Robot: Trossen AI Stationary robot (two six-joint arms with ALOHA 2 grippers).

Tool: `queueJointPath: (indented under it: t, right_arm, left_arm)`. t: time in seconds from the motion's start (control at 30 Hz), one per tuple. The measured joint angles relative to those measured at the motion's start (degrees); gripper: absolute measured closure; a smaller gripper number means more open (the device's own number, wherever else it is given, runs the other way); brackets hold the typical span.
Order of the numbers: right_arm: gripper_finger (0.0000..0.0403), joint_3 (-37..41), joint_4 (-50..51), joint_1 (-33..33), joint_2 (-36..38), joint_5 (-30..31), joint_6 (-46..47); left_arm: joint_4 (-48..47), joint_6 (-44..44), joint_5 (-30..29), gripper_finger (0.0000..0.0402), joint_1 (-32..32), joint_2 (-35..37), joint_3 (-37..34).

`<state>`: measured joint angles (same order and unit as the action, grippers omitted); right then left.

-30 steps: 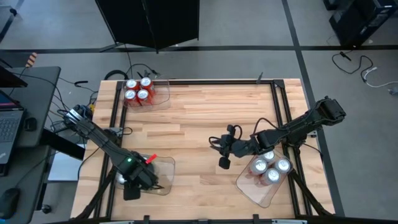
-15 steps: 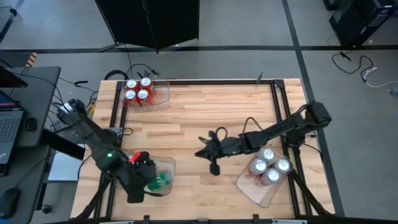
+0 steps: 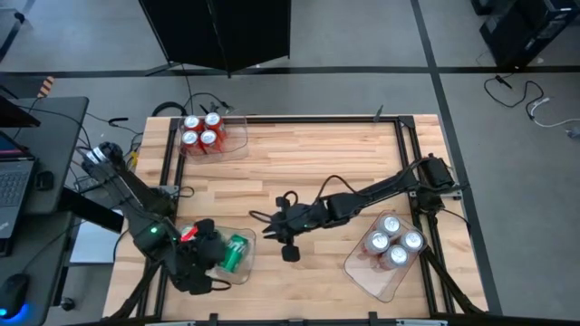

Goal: Sort soda cans
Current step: Adjust the green soda can in the transparent bin

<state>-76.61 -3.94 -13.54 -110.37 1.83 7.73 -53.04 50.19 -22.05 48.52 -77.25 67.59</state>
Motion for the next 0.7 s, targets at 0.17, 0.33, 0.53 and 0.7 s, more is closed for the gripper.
queueJointPath:
  t: [0.17,0.33,0.53,0.7]
  right_arm:
    - [0.0331,-4.17,8.78,0.17,-0.04,0.11,-1.73]
    - [0.0345,-4.7,13.99,0.17,1.41,0.31,-4.25]
    - [0.0395,-4.7,23.05,-0.98,3.87,6.19,-6.87]
    - [0.0384,-4.68,26.99,-0.9,4.21,7.62,-4.77]
  left_arm:
    - [1.97,4.53,6.53,0.0401,-5.48,0.0,-2.73]
    - [5.84,2.12,10.03,0.0401,-11.79,-0.01,-5.84]
    - [11.89,3.86,16.27,0.0401,-15.85,-0.04,-11.28]
    - [12.15,8.57,18.84,0.0383,-18.31,-0.04,-12.83]
